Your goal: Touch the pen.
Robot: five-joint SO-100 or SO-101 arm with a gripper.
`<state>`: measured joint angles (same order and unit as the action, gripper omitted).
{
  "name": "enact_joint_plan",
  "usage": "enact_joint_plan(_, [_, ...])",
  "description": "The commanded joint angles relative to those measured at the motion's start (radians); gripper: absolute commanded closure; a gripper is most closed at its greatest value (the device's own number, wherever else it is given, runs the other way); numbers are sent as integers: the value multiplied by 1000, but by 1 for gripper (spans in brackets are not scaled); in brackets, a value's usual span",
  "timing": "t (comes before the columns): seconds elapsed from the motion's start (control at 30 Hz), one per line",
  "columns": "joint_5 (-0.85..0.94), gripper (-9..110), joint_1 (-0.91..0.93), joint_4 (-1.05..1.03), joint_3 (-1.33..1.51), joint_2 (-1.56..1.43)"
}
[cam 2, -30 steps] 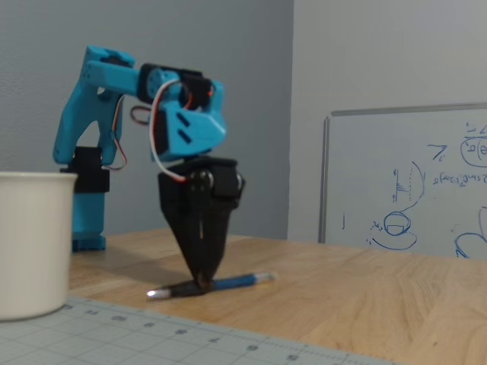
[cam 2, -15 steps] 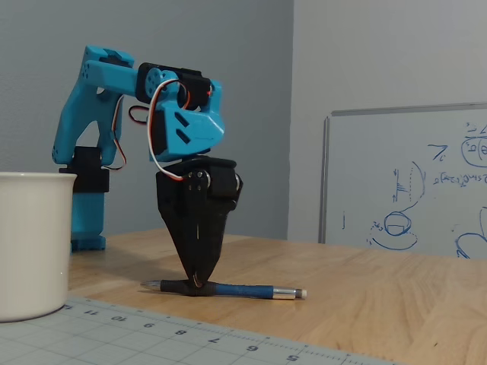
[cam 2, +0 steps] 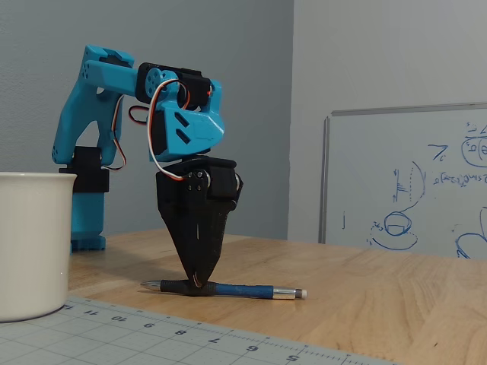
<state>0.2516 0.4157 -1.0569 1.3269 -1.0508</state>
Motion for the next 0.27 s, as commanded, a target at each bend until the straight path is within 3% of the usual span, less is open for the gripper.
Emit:
enact_joint_plan(0.0, [6, 101, 11, 5, -84, -40])
enact_joint_plan(0.23, [6, 101, 11, 9, -84, -40])
